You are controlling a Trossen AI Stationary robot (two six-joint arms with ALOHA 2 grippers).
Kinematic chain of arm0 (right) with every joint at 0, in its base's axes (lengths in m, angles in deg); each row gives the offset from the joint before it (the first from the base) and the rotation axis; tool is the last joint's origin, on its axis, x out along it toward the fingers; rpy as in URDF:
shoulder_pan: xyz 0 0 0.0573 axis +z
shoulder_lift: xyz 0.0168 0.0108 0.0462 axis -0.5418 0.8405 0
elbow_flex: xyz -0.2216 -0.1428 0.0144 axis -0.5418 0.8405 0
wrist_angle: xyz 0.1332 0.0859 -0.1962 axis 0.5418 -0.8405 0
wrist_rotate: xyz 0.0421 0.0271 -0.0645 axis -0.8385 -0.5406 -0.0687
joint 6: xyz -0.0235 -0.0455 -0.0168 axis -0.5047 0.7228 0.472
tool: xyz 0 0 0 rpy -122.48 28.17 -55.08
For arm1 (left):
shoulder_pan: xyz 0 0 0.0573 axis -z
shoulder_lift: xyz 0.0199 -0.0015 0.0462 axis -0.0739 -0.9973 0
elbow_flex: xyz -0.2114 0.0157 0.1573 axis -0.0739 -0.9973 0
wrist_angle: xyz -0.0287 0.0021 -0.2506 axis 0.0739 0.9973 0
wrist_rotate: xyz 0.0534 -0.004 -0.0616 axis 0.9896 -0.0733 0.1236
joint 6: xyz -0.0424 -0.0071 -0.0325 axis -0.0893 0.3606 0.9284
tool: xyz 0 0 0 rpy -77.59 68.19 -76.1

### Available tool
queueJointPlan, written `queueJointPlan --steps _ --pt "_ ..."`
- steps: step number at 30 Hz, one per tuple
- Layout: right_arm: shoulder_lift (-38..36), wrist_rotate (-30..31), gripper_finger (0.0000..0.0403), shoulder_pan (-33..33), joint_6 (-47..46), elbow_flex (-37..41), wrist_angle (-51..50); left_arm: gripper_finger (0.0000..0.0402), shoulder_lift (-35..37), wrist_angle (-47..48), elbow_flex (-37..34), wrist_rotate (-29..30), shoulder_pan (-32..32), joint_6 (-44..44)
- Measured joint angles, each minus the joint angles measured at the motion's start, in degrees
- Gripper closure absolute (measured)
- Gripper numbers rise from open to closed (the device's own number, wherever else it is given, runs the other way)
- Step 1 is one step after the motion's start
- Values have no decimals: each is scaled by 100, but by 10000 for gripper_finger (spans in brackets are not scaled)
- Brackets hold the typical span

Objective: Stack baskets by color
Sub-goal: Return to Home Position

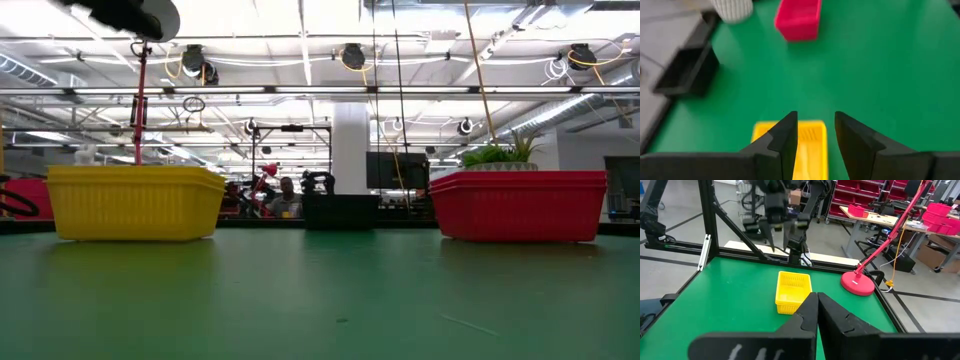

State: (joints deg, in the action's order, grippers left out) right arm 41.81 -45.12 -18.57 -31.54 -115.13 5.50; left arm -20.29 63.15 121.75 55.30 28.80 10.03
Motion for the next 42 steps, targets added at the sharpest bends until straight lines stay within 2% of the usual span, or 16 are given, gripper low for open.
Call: queueJointPlan --steps 4,8,12,18,28,35,42 --pt "1 0 403 0 0 -2 0 268 1 -554 293 -25 -194 -1024" --pt "0 0 403 0 48 -1 0 273 179 -1381 315 -494 -494 -2145" --pt "2 1 403 -1 130 18 26 309 479 -1908 140 -957 -990 -2791" --pt "1 1 403 -2 656 345 342 393 813 -2626 -163 -1892 -1740 -3025" --pt "-23 2 403 -4 1095 703 779 392 1473 -2753 -631 -1984 -2287 -2902" --pt "-206 16 403 -7 1196 906 776 397 2164 -2931 -1310 -2518 -2493 -2947" --pt "-493 -12 403 -235 1021 1381 842 395 2529 -3456 -2034 -2580 -2678 -2949"
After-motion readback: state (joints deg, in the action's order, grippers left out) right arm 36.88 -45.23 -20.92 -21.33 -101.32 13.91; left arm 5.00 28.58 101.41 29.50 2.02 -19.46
